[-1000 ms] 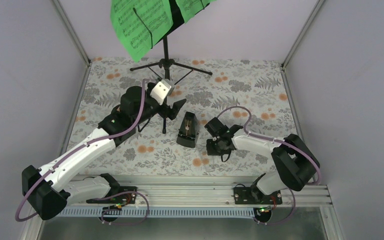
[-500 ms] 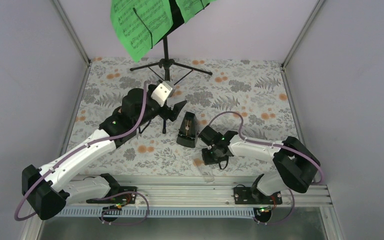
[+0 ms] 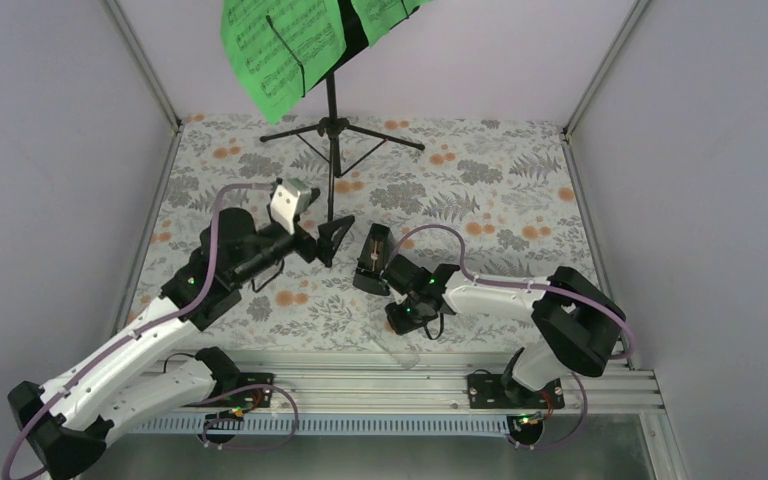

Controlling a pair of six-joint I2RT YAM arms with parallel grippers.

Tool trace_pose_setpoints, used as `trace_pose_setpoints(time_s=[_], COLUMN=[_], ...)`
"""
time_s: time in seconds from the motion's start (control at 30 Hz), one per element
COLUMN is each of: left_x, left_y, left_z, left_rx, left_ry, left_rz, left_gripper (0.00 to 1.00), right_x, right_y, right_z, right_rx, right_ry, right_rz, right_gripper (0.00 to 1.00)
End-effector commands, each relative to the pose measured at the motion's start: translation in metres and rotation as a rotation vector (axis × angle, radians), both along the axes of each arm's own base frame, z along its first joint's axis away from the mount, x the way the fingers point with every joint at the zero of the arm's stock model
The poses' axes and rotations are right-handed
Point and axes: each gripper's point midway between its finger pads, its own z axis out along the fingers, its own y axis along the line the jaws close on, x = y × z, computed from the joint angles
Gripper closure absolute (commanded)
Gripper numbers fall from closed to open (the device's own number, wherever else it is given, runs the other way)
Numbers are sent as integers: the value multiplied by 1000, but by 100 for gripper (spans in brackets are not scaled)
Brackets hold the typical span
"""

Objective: Pack up the instrument practice props

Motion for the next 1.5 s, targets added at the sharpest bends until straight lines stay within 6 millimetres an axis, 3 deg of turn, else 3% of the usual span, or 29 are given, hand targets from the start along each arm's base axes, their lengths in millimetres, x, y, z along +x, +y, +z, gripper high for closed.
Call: trace_pose_setpoints(time_s=[0.0, 0.13, 0.23, 0.4, 0.67, 0.8, 0.93, 1.23, 1.27, 1.47], left_x=[-23, -47, -65, -76, -108, -128, -142, -165, -175, -186], left_y=[-6, -10, -17, -26, -81, -111, -127, -139, -141, -139], left_z=[-52, -99, -125, -170, -230, -242, -251, -284, -287, -301], left_rx=[0, 48, 74, 119, 347, 428, 484, 660, 676, 744], left_ry=[143, 238, 293, 396, 425, 390, 365, 353, 346, 352], left_rz=[-98, -191, -274, -280, -443, -567, -655, -783, -811, -831], left_gripper=[6, 7, 11, 27, 35, 41, 45, 49, 49, 48], right_x=[-6, -5, 1, 21, 61, 68, 71, 69, 69, 69], right_y=[3, 5, 4, -17, -61, -77, -80, -77, -77, -76], right_z=[4, 24, 38, 43, 62, 78, 95, 101, 101, 103], right_rx=[14, 62, 91, 164, 334, 377, 434, 472, 474, 499], right_ry=[-7, -43, -79, -60, -143, -224, -276, -278, -279, -279], right_rz=[66, 69, 45, -104, -355, -421, -434, -420, -420, -422], right_gripper=[74, 54, 46, 43, 37, 32, 30, 28, 28, 27])
